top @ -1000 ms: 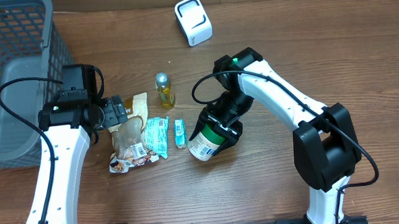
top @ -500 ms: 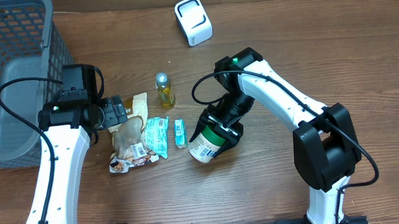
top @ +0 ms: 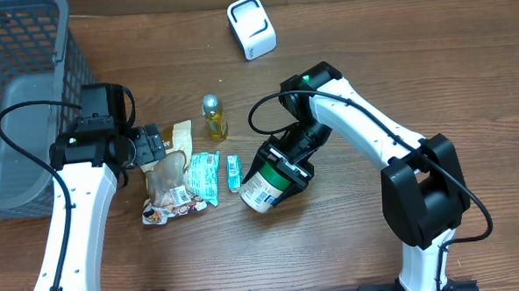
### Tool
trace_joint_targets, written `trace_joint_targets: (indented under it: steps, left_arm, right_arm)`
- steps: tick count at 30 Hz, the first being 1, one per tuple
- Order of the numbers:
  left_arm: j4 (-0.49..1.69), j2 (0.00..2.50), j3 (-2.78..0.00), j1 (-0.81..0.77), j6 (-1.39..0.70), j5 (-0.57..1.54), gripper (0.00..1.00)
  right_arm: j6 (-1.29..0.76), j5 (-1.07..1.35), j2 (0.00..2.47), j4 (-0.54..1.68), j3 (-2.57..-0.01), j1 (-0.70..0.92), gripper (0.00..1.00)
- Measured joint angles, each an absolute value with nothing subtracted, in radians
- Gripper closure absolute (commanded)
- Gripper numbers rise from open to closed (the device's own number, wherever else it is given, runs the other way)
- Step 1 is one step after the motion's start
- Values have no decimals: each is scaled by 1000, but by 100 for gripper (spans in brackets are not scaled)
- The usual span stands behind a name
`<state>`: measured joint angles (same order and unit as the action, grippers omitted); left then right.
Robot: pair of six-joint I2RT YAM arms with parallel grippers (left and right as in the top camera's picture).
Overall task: Scan the item barcode
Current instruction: 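Lift the jar and tilt it with the right gripper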
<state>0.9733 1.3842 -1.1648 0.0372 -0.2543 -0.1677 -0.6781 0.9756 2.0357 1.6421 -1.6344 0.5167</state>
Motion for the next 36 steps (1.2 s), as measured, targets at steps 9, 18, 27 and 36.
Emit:
trace_joint_targets:
  steps: [9,18,27,36]
  left_arm:
    - [973,1384,-1165,37,-254,-168,0]
    - [973,1384,-1165,37,-254,-168,0]
    - [973,1384,-1165,37,-254,-168,1]
    - [973,1384,-1165,37,-254,-168,0]
  right_arm:
    - [-678,990,2036,1642,-1634,517,70]
    - [-678,991,2036,1643,-1634,517,70]
    - [-678,991,2036,1643,-1634,517,70]
    - [-678,991,2036,1643,-1634,517,70]
